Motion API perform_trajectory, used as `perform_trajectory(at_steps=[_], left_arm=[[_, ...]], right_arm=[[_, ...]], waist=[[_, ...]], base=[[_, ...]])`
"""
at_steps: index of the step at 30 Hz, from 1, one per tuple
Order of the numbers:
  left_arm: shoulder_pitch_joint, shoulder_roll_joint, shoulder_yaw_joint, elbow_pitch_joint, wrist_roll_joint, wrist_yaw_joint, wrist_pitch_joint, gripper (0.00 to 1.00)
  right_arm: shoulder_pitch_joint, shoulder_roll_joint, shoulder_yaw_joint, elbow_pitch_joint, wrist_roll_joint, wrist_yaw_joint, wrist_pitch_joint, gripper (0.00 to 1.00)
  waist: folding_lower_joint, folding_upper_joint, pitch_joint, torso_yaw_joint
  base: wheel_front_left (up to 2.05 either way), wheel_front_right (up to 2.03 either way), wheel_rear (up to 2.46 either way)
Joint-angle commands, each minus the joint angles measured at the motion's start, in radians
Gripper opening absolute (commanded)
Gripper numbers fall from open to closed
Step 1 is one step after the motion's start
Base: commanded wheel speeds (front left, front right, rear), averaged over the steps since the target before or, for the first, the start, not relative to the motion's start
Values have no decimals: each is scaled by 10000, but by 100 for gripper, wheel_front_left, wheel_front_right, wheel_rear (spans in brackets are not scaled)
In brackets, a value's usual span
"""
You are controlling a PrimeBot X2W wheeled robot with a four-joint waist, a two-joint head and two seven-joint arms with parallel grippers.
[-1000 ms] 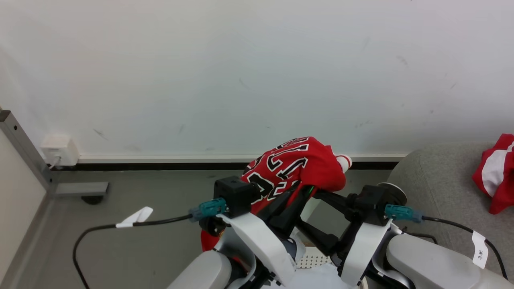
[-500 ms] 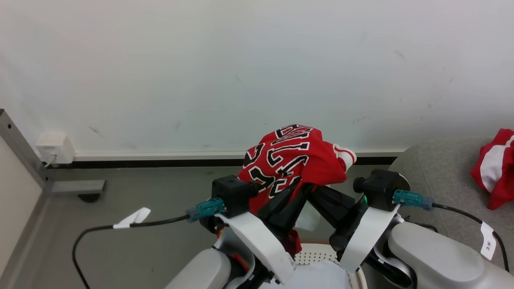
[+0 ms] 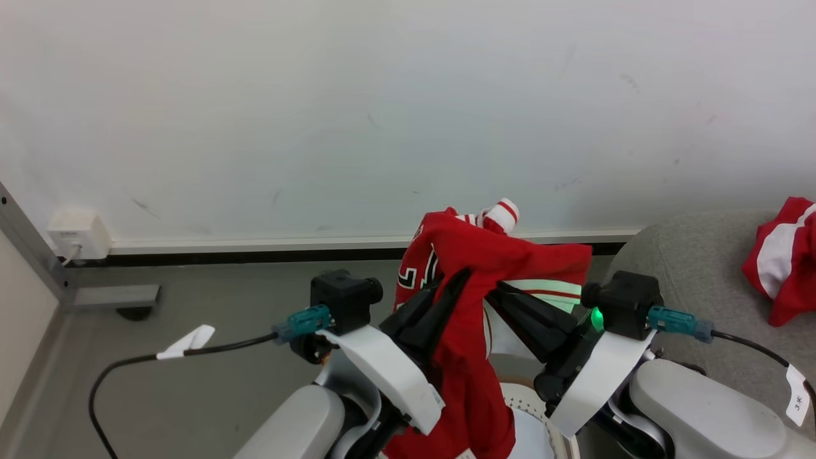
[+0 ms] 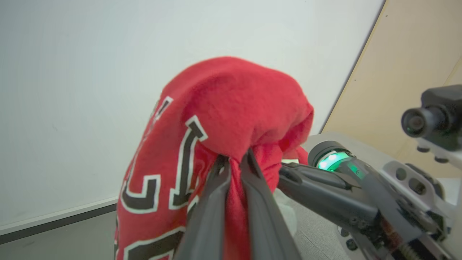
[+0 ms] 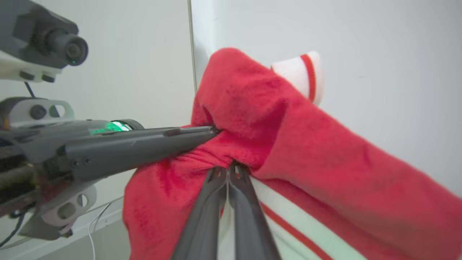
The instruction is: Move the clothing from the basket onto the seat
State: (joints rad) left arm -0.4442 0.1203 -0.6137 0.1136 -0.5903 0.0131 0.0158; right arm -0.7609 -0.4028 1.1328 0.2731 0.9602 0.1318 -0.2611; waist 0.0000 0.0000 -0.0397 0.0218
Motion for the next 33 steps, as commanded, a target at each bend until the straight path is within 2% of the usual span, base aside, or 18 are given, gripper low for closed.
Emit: perform_trajectory(at_steps=[1,20,21,22,25,26,27,28,33], left_arm=[[-71,136,91,87,23,57,-115,0],[-125,264,245,675,12,270,-440,0],[-131,265,243,697,12,270,-460,4],[-136,254,236,707,12,249,-485,15],[-149,178,188,736,19,248,-541,38],[-159,163,174,744,25,251,-563,54],[-173,148,165,755,39,258,-601,88],[-186,138,161,775,52,273,-649,100],[-233,107,138,843,103,322,-750,100]], right_arm=[[188,-124,-201,-115,-133,-22,-58,0],[660,-468,-1237,-919,-556,-24,-62,0],[678,-489,-1271,-940,-574,-24,-62,0],[706,-503,-1311,-948,-589,-24,-61,0],[782,-508,-1427,-964,-663,-24,-52,0],[797,-502,-1474,-973,-668,-24,-49,0],[807,-501,-1516,-983,-683,-24,-49,0],[815,-501,-1549,-989,-693,-24,-49,0],[857,-497,-1670,-977,-761,-24,-49,0]], waist=[[0,0,18,-41],[0,0,145,-323],[0,0,147,-331],[0,0,150,-339],[0,0,157,-359],[0,0,160,-364],[0,0,163,-369],[0,0,163,-375],[0,0,158,-379]], base=[[0,0,0],[0,0,0],[0,0,0],[0,0,0],[0,0,0],[0,0,0],[0,0,0],[0,0,0],[0,0,0]])
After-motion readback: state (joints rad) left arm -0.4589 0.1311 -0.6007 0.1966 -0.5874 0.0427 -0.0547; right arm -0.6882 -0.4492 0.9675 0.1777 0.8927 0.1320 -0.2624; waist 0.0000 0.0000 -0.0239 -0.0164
